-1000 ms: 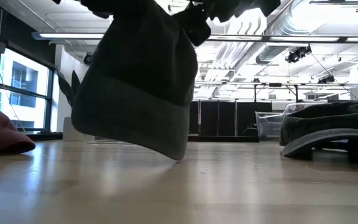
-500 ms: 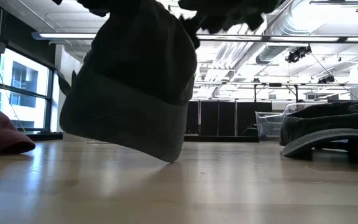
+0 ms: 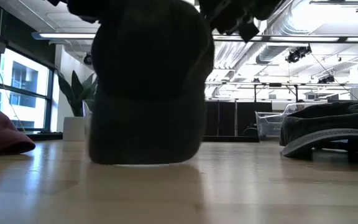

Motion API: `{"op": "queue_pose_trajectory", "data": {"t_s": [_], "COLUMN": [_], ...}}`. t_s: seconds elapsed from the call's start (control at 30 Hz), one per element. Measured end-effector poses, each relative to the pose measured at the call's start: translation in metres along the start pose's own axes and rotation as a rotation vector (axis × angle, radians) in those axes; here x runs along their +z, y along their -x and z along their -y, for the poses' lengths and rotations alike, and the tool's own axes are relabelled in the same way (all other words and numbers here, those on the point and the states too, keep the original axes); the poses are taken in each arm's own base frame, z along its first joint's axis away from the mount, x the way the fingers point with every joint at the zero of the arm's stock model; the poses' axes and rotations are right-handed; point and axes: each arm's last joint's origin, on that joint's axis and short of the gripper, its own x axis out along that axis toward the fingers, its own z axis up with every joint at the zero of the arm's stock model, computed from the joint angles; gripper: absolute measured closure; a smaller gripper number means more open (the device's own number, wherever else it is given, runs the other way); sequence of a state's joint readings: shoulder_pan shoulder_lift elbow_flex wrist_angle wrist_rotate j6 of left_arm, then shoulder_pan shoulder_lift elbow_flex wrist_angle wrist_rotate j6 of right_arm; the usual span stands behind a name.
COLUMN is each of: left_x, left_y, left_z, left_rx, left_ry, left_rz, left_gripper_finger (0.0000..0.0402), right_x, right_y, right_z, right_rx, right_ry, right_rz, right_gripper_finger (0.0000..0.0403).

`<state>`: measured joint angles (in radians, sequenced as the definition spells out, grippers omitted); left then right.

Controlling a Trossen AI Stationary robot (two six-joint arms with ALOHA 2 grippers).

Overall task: Pick & Place hat
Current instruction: Put the left black cap into the left transparent bin

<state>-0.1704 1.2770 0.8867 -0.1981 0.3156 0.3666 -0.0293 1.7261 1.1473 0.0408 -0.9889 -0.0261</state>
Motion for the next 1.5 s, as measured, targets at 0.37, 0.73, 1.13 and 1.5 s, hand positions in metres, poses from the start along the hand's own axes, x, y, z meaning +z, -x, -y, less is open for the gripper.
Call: {"op": "queue_pose_trajectory", "data": {"t_s": [0.37, 0.73, 1.13, 1.5], "left_x": [0.004, -0.003, -0.003, 0.018], "left_y": [0.0, -0.006, -0.003, 0.0], "left_z": [0.0, 0.003, 0.005, -0.007], "left_rx": [-0.05, -0.127, -0.182, 0.02], "left_ry": [0.085, 0.06, 0.014, 0.083], "left_rz": [0.054, 0.015, 0.025, 0.11], "left_gripper_finger": [0.033, 0.0203, 0.026, 0.0222], "right_x": [-0.002, 0.0, 0.011, 0.01], "right_y": [-0.016, -0.011, 0.009, 0.007], "right_z": [-0.012, -0.016, -0.043, -0.037], "right_rx": [-0.173, -0.193, -0.199, -0.324], "right_ry": [0.099, 0.062, 0.017, 0.066], "right_rz": [-0.061, -0.073, -0.096, -0.104], "right_gripper_finger": [0.038, 0.039, 0.0398, 0.0398]}}
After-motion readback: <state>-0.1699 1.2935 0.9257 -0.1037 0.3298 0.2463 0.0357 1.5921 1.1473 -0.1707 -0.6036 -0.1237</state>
